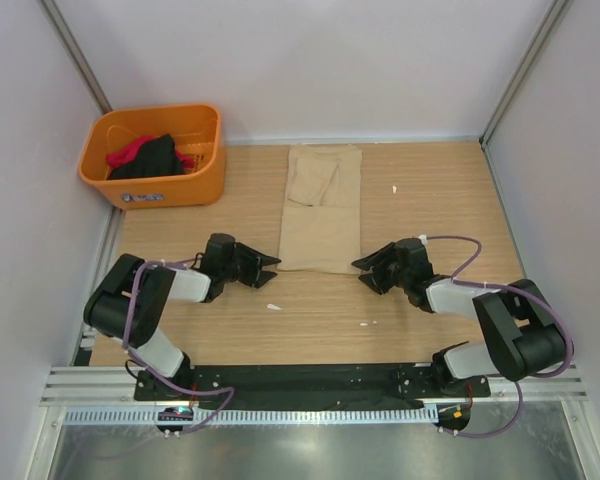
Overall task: Fold and stack the t-shirts
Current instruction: Fold the tshirt
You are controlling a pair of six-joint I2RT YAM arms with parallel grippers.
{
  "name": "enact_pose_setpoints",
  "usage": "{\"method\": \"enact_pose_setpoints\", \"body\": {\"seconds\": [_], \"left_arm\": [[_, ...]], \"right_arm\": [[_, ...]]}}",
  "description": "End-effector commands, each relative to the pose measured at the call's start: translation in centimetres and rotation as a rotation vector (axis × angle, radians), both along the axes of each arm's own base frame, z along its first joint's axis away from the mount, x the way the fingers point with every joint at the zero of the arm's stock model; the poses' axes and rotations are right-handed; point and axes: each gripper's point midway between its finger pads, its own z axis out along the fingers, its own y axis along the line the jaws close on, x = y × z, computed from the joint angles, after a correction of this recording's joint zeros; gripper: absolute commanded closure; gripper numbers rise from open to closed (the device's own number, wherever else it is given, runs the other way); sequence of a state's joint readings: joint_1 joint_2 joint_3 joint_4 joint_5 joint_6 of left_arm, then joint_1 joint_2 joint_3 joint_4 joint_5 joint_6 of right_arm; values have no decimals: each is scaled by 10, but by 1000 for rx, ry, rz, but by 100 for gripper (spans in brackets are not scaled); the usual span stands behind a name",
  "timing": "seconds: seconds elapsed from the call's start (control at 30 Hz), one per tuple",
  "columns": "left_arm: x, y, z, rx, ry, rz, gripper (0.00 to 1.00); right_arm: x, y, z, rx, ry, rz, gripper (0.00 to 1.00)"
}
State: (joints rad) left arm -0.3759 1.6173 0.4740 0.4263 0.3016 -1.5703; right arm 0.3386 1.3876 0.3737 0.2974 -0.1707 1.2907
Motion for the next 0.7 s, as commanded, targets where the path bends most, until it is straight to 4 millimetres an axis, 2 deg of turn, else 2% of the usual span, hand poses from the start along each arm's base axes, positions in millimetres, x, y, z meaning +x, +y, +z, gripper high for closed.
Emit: {"method": "enact_pose_setpoints", "body": {"seconds": [0.0,0.23,0.37,0.67], "left_arm": [[-11,10,-32,93,95,43,55],[-9,13,-44,105,129,81,58],[-6,13,-46,107,133,94,59],[-8,15,-56,109,159,109,64]], "right_arm": [[3,-12,-8,-37,-9,-74,47],[-3,-17,-17,-23,11,-112,49],[-6,-10,-25,-8,38,-79,50],[-7,-13,-28,-24,50,-83,50]]}}
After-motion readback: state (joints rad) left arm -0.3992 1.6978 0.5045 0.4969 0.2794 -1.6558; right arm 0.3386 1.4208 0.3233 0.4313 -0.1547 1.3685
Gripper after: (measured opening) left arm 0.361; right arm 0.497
